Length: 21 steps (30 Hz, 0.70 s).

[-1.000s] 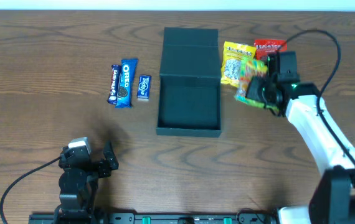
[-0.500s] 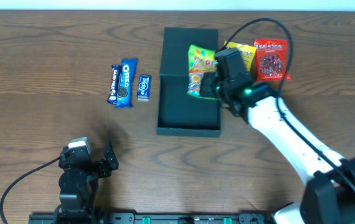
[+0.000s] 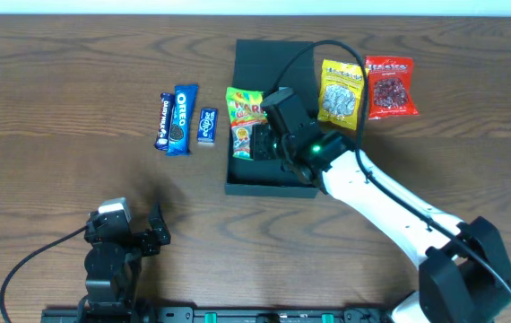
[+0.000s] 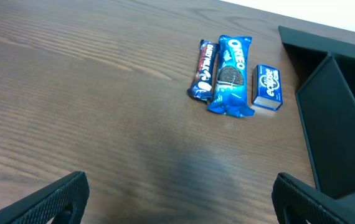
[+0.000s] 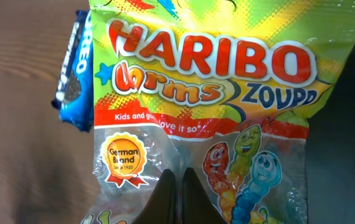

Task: Pack container
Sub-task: 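Lift the Haribo bag and lower it into the black box, release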

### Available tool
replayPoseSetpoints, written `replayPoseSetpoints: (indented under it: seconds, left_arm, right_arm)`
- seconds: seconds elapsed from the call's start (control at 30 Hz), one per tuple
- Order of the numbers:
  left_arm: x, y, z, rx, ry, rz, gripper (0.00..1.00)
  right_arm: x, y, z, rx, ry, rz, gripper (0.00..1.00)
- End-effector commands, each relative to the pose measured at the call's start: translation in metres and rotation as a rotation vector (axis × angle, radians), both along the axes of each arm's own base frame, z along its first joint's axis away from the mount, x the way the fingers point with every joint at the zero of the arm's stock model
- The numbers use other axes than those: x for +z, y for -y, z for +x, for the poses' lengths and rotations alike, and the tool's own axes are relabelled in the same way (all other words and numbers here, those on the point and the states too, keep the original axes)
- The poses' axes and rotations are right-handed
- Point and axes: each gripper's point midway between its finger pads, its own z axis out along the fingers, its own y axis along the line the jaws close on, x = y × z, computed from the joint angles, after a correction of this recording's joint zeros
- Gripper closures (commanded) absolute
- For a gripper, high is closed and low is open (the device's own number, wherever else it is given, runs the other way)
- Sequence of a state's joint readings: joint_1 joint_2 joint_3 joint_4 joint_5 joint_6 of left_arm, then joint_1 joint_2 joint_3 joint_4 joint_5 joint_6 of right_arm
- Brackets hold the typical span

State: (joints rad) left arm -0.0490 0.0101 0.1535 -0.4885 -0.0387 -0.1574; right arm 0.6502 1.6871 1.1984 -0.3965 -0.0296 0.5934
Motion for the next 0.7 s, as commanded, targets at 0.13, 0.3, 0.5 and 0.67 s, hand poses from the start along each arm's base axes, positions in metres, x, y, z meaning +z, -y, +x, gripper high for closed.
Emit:
replayPoseSetpoints:
  seconds: [0.13, 0.3, 0.5, 0.67]
  left_arm:
    - [-0.007, -0.004, 0.0, 0.024, -0.01, 0.006, 0.05]
    - [-0.007, -0.004, 0.0, 0.023, -0.01, 0.006, 0.05]
    - [-0.007, -0.004, 0.0, 0.024, -0.01, 0.006, 0.05]
    - [-0.007, -0.004, 0.0, 0.024, -0.01, 0.006, 0.05]
  right_arm:
    - [0.001, 0.002, -0.006, -0.079, -0.024, -0.033, 0.99]
    - [-0.001, 0.0, -0.009, -0.08, -0.029, -0.039, 0.99]
    - [0.002, -0.004, -0.007, -0.065, -0.016, -0.027, 0.25]
    - [0.023, 0.0, 0.005, -0.024, 0.056, -0.036, 0.01]
